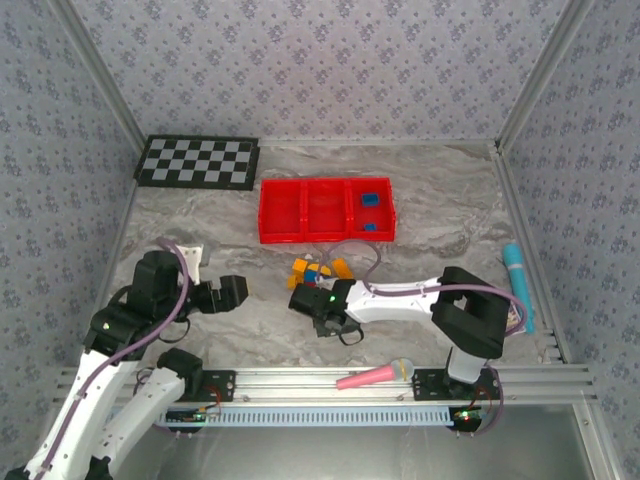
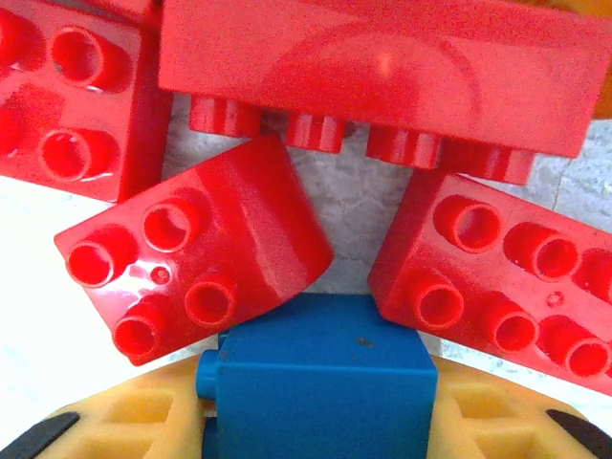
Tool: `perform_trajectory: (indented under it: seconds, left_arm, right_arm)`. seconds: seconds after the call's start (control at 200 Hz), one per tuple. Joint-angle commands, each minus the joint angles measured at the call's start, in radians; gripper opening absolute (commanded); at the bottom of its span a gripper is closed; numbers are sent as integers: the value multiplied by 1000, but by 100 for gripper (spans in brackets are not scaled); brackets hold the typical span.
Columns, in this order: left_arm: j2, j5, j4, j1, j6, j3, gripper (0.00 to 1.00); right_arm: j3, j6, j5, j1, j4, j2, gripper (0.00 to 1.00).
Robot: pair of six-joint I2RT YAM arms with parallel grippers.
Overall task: Sort the legos into containers by color
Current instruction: Pick up the lego from the bottom-center of the table, then place the lego in the container.
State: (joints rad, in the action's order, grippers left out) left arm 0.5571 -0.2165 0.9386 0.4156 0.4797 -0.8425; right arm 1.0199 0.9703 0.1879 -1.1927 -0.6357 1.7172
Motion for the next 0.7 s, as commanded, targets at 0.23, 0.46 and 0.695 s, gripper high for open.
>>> perform_trajectory:
  seconds: [0.23,0.46,0.695]
  left_arm:
    - [-49,23,-22,6,1,6,100]
    - [-82,62,-14,2,4,2,100]
    - [-90,72,-11,-5,7,2,100]
  right_arm:
    - [-14,-182,11,44,10,-208,32]
    - [54,-408,-80,320,10,-349,31]
    - [281,-569,-187,624,-9,-239,29]
